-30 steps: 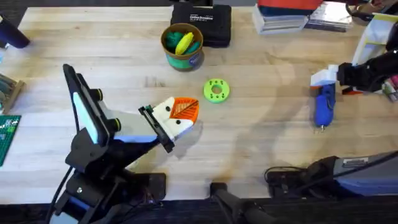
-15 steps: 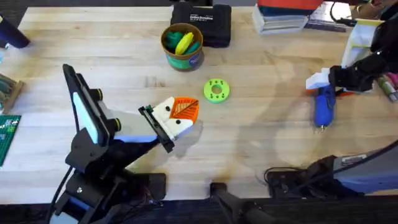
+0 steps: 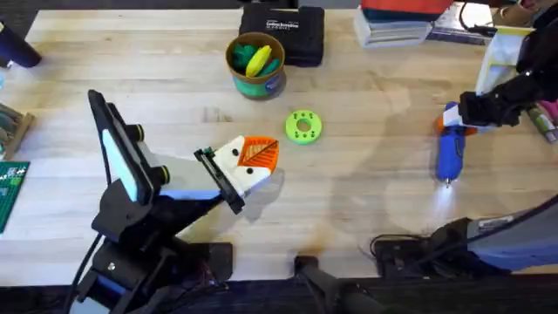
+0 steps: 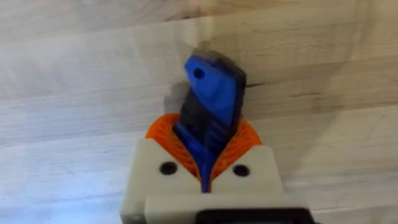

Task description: Pick up the gripper from the table and insert it into the empty holder that is missing its gripper. Then pick up a screw, insert it into the mounting hole, and use the screwdriver to tighten it. Finally, clean up the table by picking up the vegetable and placing it into the bucket.

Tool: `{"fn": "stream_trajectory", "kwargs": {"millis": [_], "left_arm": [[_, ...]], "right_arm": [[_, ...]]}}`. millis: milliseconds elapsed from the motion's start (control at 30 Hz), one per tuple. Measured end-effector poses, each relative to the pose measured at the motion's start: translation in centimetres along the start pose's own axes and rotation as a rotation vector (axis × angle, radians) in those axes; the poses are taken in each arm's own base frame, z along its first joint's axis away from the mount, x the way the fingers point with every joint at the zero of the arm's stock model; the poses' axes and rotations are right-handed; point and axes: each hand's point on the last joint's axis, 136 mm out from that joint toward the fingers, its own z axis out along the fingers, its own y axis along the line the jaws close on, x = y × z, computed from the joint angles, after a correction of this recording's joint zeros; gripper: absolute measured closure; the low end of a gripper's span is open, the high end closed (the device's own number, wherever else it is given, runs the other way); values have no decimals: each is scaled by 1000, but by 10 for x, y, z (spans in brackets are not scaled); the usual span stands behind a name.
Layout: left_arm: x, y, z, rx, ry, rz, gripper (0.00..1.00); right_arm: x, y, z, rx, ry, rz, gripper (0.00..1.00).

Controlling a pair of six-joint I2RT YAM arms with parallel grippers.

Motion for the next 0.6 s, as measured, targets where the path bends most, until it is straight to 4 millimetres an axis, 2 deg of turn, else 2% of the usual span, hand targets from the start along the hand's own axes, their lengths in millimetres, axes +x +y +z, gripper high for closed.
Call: {"fn": "stream_trajectory", "kwargs": {"millis": [133,267,367,600], "left_arm": [[0,0,0,0,0,0,986],[0,0,0,0,0,0,986],[0,0,0,0,0,0,986],[0,0,0,0,0,0,986]], "right_arm": [[6,2,-5,-12,33,0,970],[-9,-2,-24,13,-40,-3,970],[-17,-3,-54,44,-134,-7,970],[-25,1,-139,110,-397,-21,970]]}}
